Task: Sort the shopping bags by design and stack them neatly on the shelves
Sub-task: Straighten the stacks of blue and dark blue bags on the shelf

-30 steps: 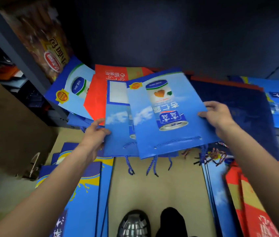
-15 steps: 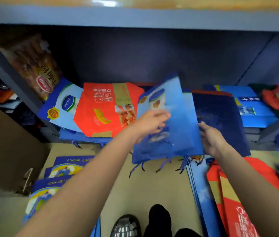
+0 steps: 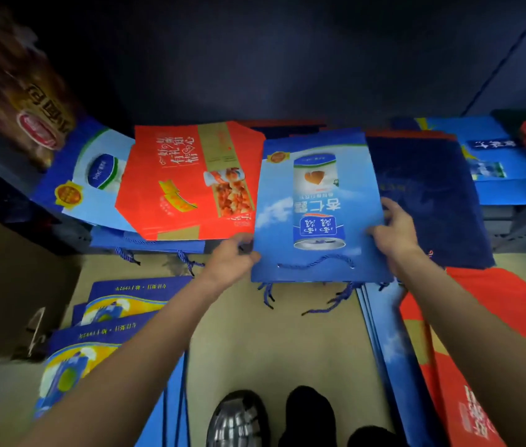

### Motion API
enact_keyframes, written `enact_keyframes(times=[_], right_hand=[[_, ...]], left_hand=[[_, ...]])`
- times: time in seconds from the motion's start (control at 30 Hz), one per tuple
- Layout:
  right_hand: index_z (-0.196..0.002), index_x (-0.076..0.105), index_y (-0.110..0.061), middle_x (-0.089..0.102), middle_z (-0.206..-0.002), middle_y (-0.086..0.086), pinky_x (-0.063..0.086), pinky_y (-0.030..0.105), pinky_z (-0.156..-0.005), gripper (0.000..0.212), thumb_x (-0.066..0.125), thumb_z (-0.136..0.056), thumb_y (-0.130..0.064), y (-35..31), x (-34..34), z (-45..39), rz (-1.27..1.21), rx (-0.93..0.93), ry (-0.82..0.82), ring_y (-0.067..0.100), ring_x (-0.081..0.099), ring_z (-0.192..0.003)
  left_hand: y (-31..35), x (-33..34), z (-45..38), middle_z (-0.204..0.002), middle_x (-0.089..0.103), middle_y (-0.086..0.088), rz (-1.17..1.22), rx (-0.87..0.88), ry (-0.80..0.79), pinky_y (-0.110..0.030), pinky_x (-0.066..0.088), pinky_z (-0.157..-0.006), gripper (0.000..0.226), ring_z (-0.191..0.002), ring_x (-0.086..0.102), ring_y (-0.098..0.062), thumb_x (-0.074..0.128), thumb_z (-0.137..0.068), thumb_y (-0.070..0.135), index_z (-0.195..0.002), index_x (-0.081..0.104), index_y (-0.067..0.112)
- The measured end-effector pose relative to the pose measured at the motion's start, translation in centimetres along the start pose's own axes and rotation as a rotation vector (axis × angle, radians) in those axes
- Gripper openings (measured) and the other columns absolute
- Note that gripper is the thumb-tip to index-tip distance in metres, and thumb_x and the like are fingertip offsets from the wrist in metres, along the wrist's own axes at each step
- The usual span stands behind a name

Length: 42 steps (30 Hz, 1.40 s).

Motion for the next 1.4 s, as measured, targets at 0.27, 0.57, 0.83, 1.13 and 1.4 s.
enact_keyframes(times=[0.27,0.57,0.83,1.13,1.4], right_hand=[[-0.133,0.048,-0.008,0.052,-0.131,0.018,0.041,0.036,-0.095,0.048,0.042,-0.089,0.007,-3.2,-0.6,-2.3,0.19,0.003,0.25,0.035,0.049,-0.119],[-0.135,0.046,-0.011,0.034,-0.14,0.025,0.034,0.041,-0.101,0.051,0.056,-0.086,-0.004,-4.2,-1.4,-2.9,0.686,-0.077,0.074,0.042,0.037,-0.125],[-0.133,0.049,-0.009,0.046,-0.136,0.016,0.038,0.029,-0.09,0.045,0.059,-0.089,-0.013,-3.4,2.5,-1.1,0.655,-0.1,-0.234,0.03,0.046,-0.12],[-0.126,0.054,-0.011,0.052,-0.132,0.012,0.034,0.029,-0.097,0.036,0.055,-0.091,-0.015,-2.7,3.6,-0.1,0.735,-0.186,-0.298,0.03,0.046,-0.122],[-0.127,0.053,-0.01,0.05,-0.134,0.01,0.032,0.031,-0.099,0.036,0.054,-0.091,-0.014,-2.7,3.8,-0.9,0.84,-0.238,-0.317,0.029,0.044,-0.123]], left_hand=[[-6.9,-9.9,-0.5,-0.127,0.047,-0.024,-0.045,-0.178,0.649,-0.04,0.033,-0.098,0.045,-0.12,0.041,-0.035,0.057,-0.089,0.012,-0.129,0.043,-0.002],[-2.5,-5.9,-4.7,-0.158,-0.002,-0.006,-1.067,0.286,0.117,-0.041,0.01,-0.115,0.082,-0.145,-0.003,-0.026,0.059,-0.089,0.037,-0.15,0.006,0.021],[-2.4,-6.2,-6.2,-0.124,0.054,-0.017,-1.129,0.136,0.08,-0.043,0.046,-0.086,0.041,-0.116,0.052,-0.036,0.041,-0.098,0.014,-0.137,0.028,0.012],[-1.5,-5.2,-7.2,-0.152,0.022,-0.012,-1.277,0.274,0.112,-0.043,0.022,-0.112,0.067,-0.14,0.021,-0.031,0.05,-0.093,0.024,-0.147,0.01,0.017],[-0.4,-2.2,-10.4,-0.155,0.003,-0.021,-1.165,0.185,-0.035,-0.054,0.018,-0.113,0.084,-0.143,0.006,-0.04,0.048,-0.091,0.05,-0.149,-0.002,0.016]])
Point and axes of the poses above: each hand's wrist, its own z-axis away from the middle knuckle, its own x-axis out of the palm, y = z × x, the point moved 2 cm from there along -z, towards the middle knuckle
